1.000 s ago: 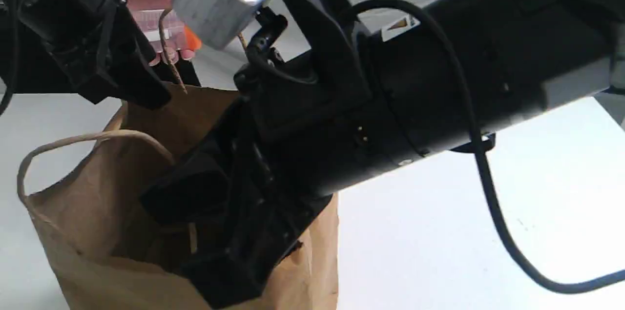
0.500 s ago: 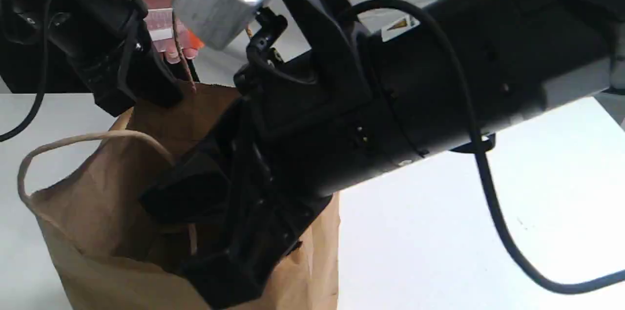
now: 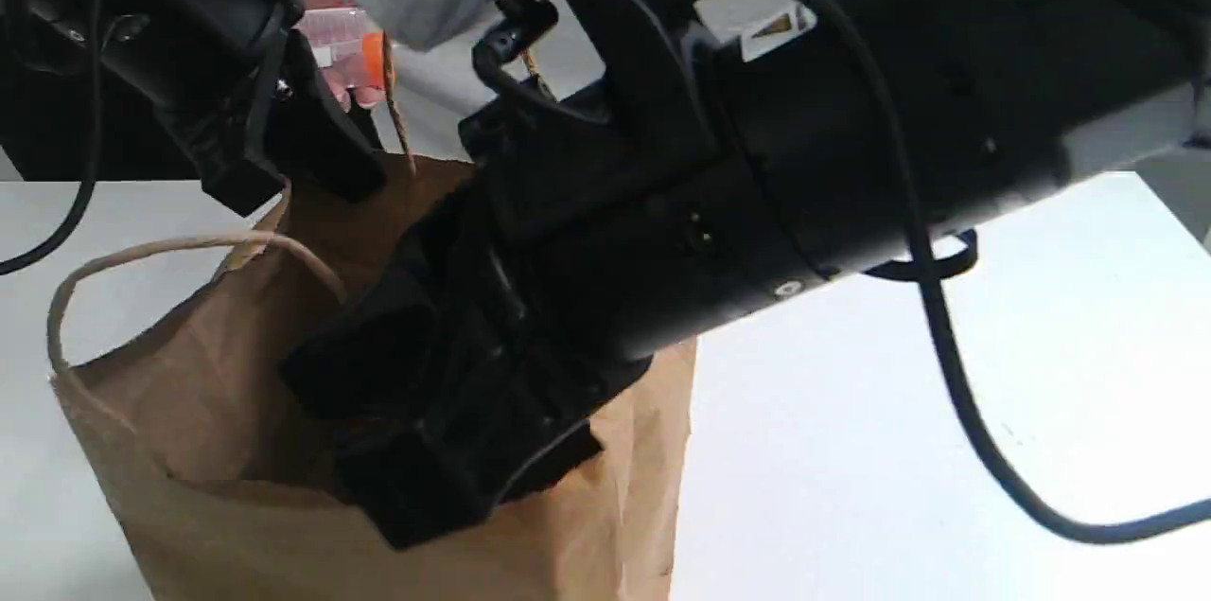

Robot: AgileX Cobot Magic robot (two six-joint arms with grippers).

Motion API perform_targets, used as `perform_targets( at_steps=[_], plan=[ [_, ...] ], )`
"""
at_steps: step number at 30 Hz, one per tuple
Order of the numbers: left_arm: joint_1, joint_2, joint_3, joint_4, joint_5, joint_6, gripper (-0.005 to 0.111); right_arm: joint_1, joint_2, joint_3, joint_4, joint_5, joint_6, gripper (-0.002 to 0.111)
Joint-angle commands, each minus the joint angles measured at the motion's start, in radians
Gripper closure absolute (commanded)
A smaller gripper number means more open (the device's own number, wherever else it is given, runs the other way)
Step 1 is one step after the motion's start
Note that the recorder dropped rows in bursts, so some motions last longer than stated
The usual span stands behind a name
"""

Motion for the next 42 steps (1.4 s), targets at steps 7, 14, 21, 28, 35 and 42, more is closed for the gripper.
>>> perform_targets(
  at_steps=[7,14,21,28,35,42],
  plan=[
    [0.002,-0.001,-0.003,-0.024,-0.066,-0.055,0.107,-0.003,-0.001,-0.233,-0.337,0.085,0.280,0.108],
    [0.002,0.006,-0.003,-0.018,-0.131,-0.155,0.107,-0.003,-0.001,-0.309,-0.399,0.104,0.320,0.108],
    [0.002,0.038,-0.003,0.008,-0.124,-0.230,0.107,-0.003,-0.001,-0.320,-0.414,0.094,0.351,0.108],
    [0.002,0.040,-0.003,0.008,-0.126,-0.247,0.107,-0.003,-0.001,-0.320,-0.425,0.094,0.359,0.108],
    [0.002,0.040,-0.003,0.008,-0.124,-0.250,0.107,-0.003,-0.001,-0.320,-0.425,0.094,0.359,0.108],
    [0.002,0.040,-0.003,0.008,-0.124,-0.250,0.107,-0.003,-0.001,-0.320,-0.425,0.091,0.361,0.108]
  ],
)
